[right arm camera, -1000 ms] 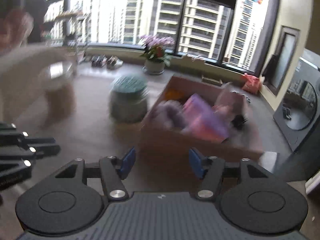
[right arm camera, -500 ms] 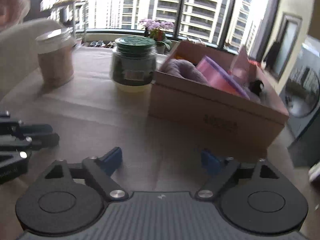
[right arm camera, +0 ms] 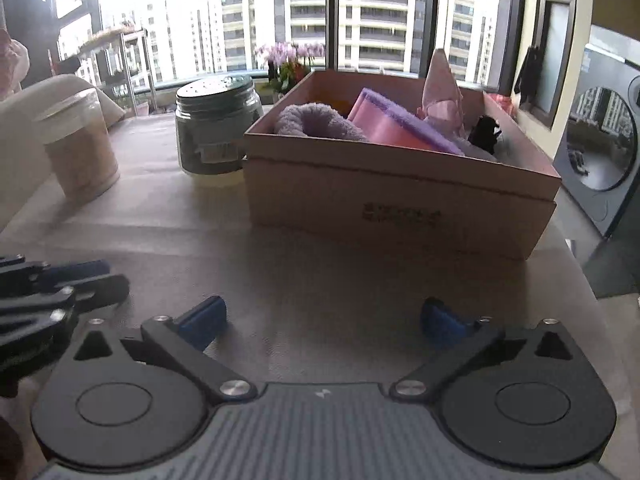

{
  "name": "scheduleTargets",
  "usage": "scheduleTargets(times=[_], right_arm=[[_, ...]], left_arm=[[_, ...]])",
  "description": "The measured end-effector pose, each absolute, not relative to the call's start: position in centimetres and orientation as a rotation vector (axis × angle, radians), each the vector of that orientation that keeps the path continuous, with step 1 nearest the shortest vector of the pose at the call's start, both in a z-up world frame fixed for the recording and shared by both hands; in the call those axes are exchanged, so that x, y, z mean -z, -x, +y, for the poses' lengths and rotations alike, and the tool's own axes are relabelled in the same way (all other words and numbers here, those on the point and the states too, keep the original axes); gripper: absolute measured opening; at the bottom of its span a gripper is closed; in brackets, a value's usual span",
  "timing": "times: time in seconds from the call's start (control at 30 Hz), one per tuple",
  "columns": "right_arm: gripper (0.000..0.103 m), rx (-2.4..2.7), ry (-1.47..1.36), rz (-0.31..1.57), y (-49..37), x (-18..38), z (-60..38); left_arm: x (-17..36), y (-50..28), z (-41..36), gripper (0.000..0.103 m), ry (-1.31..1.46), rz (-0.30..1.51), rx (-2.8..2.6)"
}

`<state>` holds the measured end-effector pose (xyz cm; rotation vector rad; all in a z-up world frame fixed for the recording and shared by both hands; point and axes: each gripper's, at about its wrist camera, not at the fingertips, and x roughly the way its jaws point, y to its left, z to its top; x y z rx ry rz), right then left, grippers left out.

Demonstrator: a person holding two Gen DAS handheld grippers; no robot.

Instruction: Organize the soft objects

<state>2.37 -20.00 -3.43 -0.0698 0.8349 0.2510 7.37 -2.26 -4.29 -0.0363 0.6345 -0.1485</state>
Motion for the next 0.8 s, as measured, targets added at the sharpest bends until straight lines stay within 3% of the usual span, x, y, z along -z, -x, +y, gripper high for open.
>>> scheduleTargets(times=[0.2, 0.8], right_arm=[[0.103, -0.204, 0.057, 0.815, -2.3, 3.7, -19.8], [0.103, -0.196, 0.052, 0.816, -2.5, 3.7, -19.7]], left_arm=[[4.2, -7.8, -3.8, 0.027, 0.004, 0.631, 0.127], [4.4, -7.8, -4.1, 0.027, -0.013, 0.63, 0.106]])
